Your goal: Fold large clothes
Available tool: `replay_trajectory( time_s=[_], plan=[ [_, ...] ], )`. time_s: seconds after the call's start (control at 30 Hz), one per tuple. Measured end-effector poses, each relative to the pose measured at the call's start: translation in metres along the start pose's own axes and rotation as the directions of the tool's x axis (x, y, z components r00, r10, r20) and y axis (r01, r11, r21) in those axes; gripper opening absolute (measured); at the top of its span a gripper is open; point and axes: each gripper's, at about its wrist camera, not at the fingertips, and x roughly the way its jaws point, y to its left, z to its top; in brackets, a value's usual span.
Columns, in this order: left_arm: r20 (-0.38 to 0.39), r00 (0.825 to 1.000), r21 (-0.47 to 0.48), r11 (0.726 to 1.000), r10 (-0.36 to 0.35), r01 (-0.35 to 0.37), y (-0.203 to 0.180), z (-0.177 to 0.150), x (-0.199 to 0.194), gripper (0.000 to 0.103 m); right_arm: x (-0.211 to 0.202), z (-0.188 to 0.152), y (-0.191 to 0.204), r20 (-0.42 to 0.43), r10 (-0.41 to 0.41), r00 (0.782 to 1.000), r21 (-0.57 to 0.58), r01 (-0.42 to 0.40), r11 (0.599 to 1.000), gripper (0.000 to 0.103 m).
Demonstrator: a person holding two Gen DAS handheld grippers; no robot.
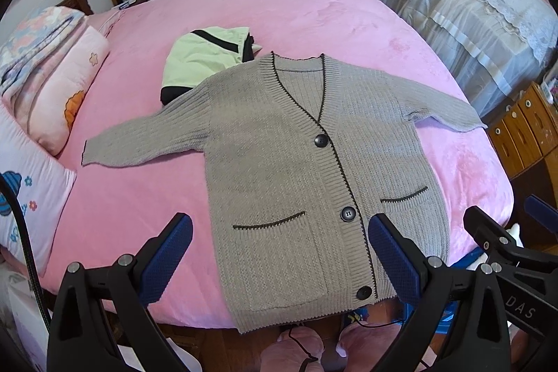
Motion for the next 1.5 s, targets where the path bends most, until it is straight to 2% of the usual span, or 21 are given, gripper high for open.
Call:
replay_trajectory(
  time_s=[0.47,0.7,0.83,1.03,1.27,1.37,1.5],
  plan=[
    [0.012,1.000,0.061,0.998,-0.024,0.023,-0.020,0.015,0.005,0.100,0.013,0.003,-0.020,-0.022,-0.014,1.000,0.042,0.015,0.999,0.100],
    [0.039,0.999,0.105,0.994,0.008,-0.012,-0.051,0.032,0.009,0.100,0.032,0.020,-0.044,-0.020,0.022,1.000,0.061,-0.020,0.998,0.100],
    [0.047,0.998,0.121,0.992,0.033,-0.038,-0.079,0.051,0.018,0.100,0.051,0.038,-0.070,-0.018,0.061,0.998,0.076,-0.060,0.995,0.100],
    [0.029,0.994,0.130,0.986,0.103,-0.106,-0.138,0.087,0.043,0.100,0.104,0.079,-0.124,-0.076,0.157,0.985,0.084,-0.151,0.985,0.100],
    [-0.043,0.994,0.065,0.994,0.096,-0.093,-0.205,0.143,0.088,0.100,0.172,0.118,-0.198,-0.135,0.231,0.964,0.131,-0.214,0.968,0.100],
    [-0.060,0.995,0.029,0.996,0.085,-0.083,-0.230,0.165,0.111,0.100,0.203,0.127,-0.229,-0.159,0.235,0.959,0.160,-0.210,0.965,0.100],
    [-0.055,0.995,0.016,0.996,0.085,-0.084,-0.260,0.186,0.138,0.100,0.250,0.139,-0.280,-0.178,0.200,0.964,0.208,-0.162,0.965,0.100]
  ],
)
